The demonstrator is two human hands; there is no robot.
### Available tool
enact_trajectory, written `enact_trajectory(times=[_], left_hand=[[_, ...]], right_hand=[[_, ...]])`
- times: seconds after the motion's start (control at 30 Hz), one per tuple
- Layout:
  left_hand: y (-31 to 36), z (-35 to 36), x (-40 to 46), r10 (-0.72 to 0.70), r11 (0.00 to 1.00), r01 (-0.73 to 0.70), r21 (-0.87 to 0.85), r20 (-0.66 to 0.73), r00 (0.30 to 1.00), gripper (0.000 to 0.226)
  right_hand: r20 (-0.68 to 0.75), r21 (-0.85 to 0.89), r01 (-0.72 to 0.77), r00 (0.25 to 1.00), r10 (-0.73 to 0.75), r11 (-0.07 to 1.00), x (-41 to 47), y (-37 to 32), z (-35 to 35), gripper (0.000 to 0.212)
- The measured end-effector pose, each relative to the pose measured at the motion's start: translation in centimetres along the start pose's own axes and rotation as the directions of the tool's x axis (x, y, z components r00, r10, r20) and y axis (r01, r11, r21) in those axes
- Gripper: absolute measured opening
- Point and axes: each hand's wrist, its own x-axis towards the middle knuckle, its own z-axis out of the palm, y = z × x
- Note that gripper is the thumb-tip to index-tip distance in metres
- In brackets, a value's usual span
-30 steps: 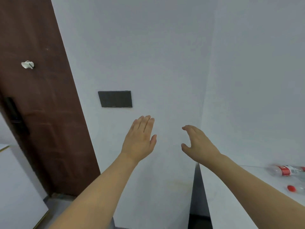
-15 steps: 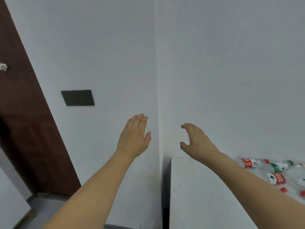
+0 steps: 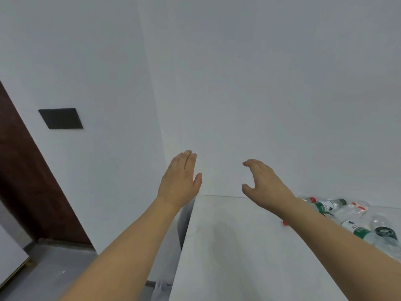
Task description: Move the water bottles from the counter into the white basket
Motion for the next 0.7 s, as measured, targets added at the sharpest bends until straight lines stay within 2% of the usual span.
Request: enact_trajectory(times=[0.2, 0.47, 0.57, 0.7], left_hand=[[8.9, 3.1, 0.5, 0.023, 1.000, -0.023, 0.001, 0.070, 0.997, 0.057], [22.4, 8.9, 0.3, -0.088, 0.995, 0.093, -0.042, 0.101, 0.991, 0.058], [25.7, 11.0, -0.2, -0.082, 0.995, 0.089, -0.036, 0.156, 0.984, 0.058], [28.3, 14.1, 0.4, -0.148, 0.983, 0.166, -0.083, 0.190, 0.971, 0.059]], right_hand=[[0.012, 0.042, -0.050, 0.999, 0.050, 0.998, -2.5, 9.2, -3.6, 0.060], [0.108, 0.078, -0.107, 0.989, 0.099, 0.991, -6.3, 23.7, -7.6, 0.060], [0.151, 0.082, -0.133, 0.981, 0.119, 0.988, -6.9, 27.2, -8.8, 0.062], [0.128, 0.086, -0.169, 0.979, 0.157, 0.982, -7.4, 31.3, -9.5, 0.062]])
